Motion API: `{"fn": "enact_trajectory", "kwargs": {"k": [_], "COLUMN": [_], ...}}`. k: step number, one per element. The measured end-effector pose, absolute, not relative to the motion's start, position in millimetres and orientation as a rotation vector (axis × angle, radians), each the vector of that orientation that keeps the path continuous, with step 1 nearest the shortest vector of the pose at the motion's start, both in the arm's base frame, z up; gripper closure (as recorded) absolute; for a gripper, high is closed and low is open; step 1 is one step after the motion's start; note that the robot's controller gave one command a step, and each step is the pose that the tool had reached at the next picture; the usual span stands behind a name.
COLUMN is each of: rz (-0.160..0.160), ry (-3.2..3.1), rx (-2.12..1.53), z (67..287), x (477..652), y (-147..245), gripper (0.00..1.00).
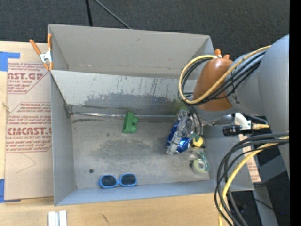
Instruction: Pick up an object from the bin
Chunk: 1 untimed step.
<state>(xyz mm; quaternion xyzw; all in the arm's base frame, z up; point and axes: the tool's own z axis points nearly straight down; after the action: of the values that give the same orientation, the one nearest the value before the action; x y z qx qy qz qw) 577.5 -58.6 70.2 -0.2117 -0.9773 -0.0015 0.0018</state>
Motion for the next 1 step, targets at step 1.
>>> {"fn": "enact_trajectory", "kwargs": {"k": [1], "rz": [-0.003], "ry": [-2.995], "rx": [-0.95], "z": [70.6], "x": [545.6], "y": [-82.2], "gripper": [0.0]}}
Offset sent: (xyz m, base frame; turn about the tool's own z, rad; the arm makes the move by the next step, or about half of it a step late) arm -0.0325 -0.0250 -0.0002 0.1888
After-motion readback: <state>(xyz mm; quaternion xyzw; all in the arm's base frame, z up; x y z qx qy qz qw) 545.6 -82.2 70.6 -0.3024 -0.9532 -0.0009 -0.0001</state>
